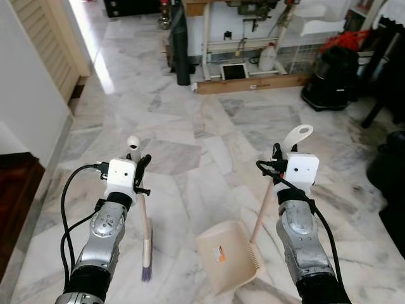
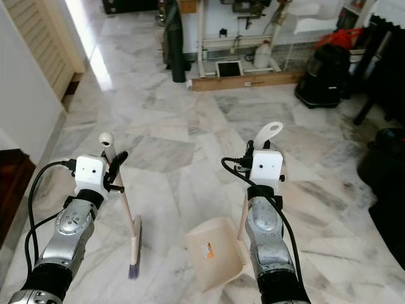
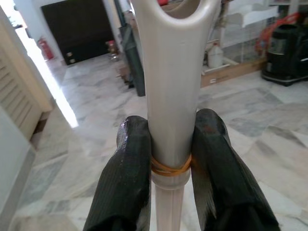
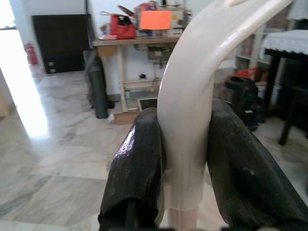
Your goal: Sweep floor
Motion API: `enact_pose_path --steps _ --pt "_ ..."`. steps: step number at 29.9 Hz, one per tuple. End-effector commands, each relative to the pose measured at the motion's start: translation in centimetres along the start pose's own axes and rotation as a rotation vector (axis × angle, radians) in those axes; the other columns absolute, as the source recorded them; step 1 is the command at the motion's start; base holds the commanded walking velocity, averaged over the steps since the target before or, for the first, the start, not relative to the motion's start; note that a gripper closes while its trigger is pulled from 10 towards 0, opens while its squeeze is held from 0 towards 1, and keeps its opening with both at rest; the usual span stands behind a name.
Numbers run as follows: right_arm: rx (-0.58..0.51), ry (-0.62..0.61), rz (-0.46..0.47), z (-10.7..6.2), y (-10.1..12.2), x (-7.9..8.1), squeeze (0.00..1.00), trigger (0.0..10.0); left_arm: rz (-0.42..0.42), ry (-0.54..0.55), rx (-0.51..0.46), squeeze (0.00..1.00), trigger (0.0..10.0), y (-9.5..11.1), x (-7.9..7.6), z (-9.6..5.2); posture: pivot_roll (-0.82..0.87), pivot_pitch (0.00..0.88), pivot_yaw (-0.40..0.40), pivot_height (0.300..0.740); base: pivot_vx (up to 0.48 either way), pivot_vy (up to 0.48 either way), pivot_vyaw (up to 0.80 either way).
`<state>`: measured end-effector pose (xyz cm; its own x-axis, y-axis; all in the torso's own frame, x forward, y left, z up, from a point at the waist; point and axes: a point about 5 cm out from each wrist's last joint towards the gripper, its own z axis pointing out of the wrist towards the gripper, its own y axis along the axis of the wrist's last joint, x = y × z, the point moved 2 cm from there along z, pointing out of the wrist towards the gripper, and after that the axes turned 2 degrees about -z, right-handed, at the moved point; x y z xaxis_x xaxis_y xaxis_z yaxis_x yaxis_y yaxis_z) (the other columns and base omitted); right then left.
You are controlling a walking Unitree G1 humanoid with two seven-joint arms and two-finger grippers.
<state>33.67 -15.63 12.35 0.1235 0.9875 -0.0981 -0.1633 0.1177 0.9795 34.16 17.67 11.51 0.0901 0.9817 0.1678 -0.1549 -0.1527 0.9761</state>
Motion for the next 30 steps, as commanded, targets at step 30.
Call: enact_pose_path --steps 30 --pt "-0.049 0.001 0.008 0.7 1.31 0.11 0.0 10.0 0.013 0.009 -0.05 0.0 10.0 0.99 0.21 0.56 -0.11 0.023 0.034 0.74 0.0 0.0 -0.78"
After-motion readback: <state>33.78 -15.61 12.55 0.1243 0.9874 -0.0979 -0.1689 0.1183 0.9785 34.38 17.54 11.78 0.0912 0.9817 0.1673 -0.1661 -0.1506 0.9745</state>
